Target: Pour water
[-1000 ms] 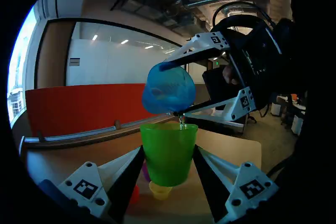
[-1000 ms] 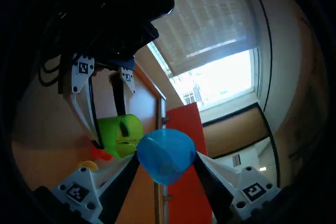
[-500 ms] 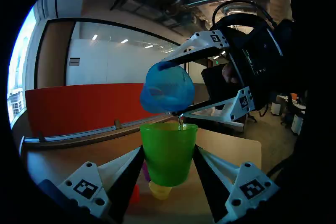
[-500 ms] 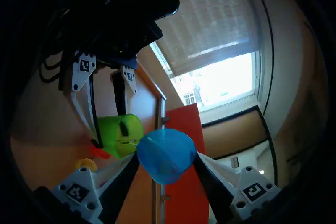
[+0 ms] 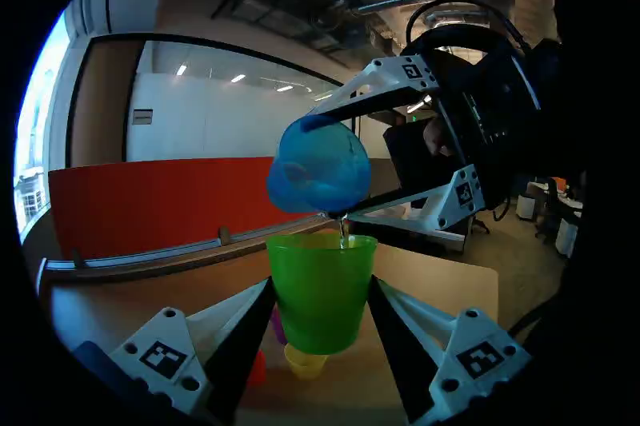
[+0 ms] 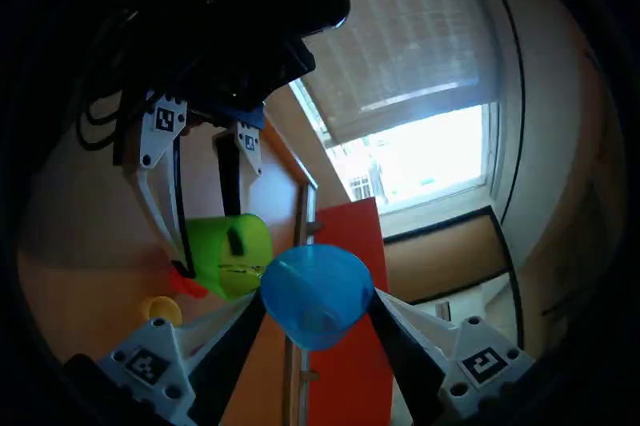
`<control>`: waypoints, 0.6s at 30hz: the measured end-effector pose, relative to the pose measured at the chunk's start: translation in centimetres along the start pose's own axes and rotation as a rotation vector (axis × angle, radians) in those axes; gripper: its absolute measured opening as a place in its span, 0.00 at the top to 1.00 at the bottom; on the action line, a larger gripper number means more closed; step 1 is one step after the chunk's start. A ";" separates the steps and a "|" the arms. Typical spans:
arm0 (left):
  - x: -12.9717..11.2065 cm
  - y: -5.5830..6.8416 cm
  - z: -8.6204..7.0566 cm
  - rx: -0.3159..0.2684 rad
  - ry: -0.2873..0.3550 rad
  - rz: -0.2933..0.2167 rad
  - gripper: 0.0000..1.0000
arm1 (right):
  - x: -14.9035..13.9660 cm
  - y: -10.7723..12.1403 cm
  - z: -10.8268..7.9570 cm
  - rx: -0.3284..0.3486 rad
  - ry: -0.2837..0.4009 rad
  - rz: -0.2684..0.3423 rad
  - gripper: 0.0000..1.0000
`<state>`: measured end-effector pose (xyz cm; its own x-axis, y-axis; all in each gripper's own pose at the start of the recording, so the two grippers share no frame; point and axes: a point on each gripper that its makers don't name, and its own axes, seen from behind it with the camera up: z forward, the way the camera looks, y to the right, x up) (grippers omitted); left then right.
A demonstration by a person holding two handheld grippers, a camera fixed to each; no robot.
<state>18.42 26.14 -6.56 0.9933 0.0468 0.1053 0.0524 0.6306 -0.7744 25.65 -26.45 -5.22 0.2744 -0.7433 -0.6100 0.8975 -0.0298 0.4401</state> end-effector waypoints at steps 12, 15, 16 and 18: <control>0.0 0.0 0.1 -0.001 0.002 0.000 0.21 | 0.1 -0.1 0.0 0.004 -0.002 -0.030 0.09; 0.0 0.0 0.1 -0.001 0.002 -0.001 0.21 | 0.1 -0.1 -0.1 0.006 -0.003 -0.037 0.09; 0.0 0.0 0.1 -0.001 0.002 -0.001 0.21 | 0.1 -0.1 -0.1 0.006 -0.004 -0.038 0.09; 0.0 0.0 0.1 -0.001 0.002 -0.001 0.21 | 0.2 -0.1 -0.2 0.007 -0.004 -0.040 0.09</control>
<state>18.39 26.21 -6.51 0.9936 0.0446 0.1043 0.0531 0.6296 -0.7751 25.65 -26.46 -5.47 0.2369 -0.7444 -0.6243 0.9053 -0.0641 0.4200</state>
